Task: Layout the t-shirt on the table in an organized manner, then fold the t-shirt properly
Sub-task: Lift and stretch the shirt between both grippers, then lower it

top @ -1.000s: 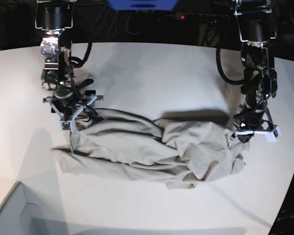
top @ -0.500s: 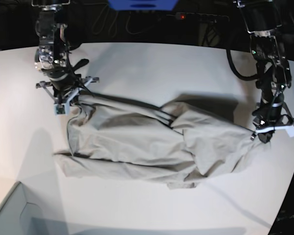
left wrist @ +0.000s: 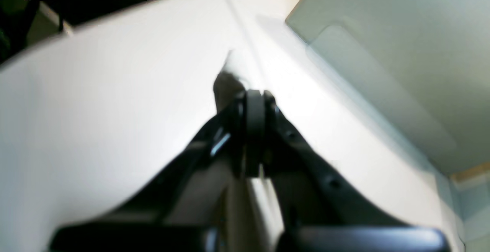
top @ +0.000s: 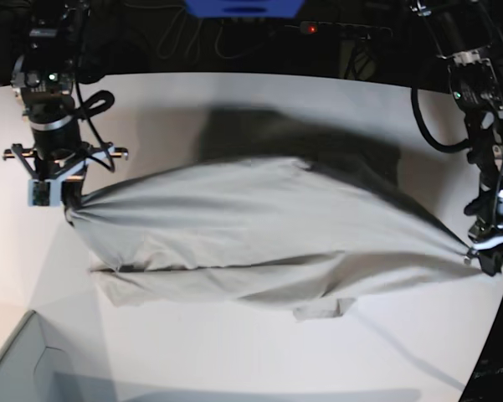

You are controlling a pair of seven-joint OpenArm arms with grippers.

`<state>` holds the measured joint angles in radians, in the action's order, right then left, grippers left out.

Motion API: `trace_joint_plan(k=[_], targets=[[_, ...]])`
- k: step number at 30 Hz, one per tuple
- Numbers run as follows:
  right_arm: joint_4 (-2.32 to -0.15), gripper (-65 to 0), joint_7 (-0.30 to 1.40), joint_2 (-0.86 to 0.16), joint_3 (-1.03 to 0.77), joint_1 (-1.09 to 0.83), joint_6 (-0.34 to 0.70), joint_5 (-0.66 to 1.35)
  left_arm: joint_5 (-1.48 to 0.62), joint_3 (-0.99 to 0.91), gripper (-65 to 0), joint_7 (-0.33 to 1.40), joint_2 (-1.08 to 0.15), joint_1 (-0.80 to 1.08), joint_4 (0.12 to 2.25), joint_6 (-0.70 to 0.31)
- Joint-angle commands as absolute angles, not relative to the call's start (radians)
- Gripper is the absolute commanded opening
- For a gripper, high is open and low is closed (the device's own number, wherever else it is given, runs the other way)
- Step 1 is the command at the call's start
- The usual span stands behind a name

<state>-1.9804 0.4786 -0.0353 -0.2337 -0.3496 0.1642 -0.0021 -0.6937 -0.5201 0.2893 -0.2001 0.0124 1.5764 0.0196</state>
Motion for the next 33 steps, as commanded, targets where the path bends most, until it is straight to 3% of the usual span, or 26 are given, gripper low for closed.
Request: trace_joint_plan(k=[1, 10, 19, 25, 27, 31, 33], targets=[[-1.995, -65.0, 0.458, -0.044, -0.239, -0.348, 0.163, -0.002, -0.697, -0.524, -65.0, 0.266, -0.225, -0.01, 1.587, 0.01], [-1.94, -65.0, 0.461, -0.038, -0.239, -0.292, 0.163, -0.002, -0.696, -0.487, -64.8, 0.266, -0.237, -0.14, 1.402, 0.004], [-1.851, -65.0, 0.463, -0.044, -0.24, -0.082, 0.163, -0.005, -0.696, -0.32, -64.8, 0.26, -0.236, -0.349, 1.198, 0.004], [-1.761, -65.0, 0.463, -0.044, -0.242, -0.002, 0.163, -0.005, -0.697, -0.312, -63.4, 0.265, -0.236, -0.475, 1.043, 0.004], [-1.745, -65.0, 0.463, -0.044, -0.242, 0.013, 0.163, -0.005, -0.697, -0.312, -56.8, 0.265, -0.236, -0.492, 1.02, 0.004], [-1.724, -65.0, 0.463, -0.062, -0.242, 0.03, 0.163, -0.005, -0.697, -0.312, -35.6, 0.337, -0.236, -0.489, 1.004, 0.004], [-1.709, -65.0, 0.463, -0.064, -0.242, 0.033, 0.163, -0.005, -0.7, -0.318, -30.5, 0.406, -0.236, -0.455, 1.015, 0.002]])
